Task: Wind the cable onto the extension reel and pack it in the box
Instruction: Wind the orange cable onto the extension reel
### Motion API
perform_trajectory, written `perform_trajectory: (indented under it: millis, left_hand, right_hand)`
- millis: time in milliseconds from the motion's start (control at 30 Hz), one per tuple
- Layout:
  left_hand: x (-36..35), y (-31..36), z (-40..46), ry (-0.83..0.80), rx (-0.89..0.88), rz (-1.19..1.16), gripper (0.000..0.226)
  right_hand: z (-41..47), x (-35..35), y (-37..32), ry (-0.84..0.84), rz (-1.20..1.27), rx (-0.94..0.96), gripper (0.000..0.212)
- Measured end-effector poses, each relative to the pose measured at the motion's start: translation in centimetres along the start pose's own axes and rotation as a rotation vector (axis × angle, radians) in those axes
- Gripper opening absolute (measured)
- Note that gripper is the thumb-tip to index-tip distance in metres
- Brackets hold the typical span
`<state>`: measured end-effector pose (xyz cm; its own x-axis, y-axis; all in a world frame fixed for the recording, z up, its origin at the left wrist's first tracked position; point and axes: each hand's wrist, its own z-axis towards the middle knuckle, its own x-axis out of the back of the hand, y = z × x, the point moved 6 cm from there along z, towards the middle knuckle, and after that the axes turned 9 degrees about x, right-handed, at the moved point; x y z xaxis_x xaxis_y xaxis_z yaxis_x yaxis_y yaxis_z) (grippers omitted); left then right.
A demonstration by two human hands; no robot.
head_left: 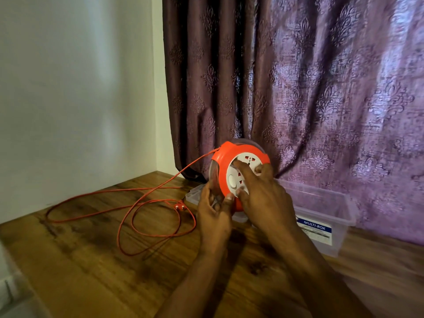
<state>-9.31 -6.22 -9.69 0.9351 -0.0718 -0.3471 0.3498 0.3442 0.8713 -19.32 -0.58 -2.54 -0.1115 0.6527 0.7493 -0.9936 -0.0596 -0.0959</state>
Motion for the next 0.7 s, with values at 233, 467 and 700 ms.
perform_trajectory:
  millis: [233,467,700]
  left_hand:
    - [-0.1,0.0,-0.3,-0.008,0.01,0.016,0.047]
    - [-0.4,0.4,-0.7,-0.041,-0.001,0.03,0.048]
    - [-0.7,0.3,-1.0,-0.072,-0.01,0.053,0.047]
  right_hand:
    - [0.1,-0.6,1.1,-0.058,-0.031,-0.005,0.058]
    - [-0.3,-0.7,1.7,0.05,0.138,-0.087,0.058]
    - [-0.3,-0.6,3.7,0.109,0.373,-0.33,0.057]
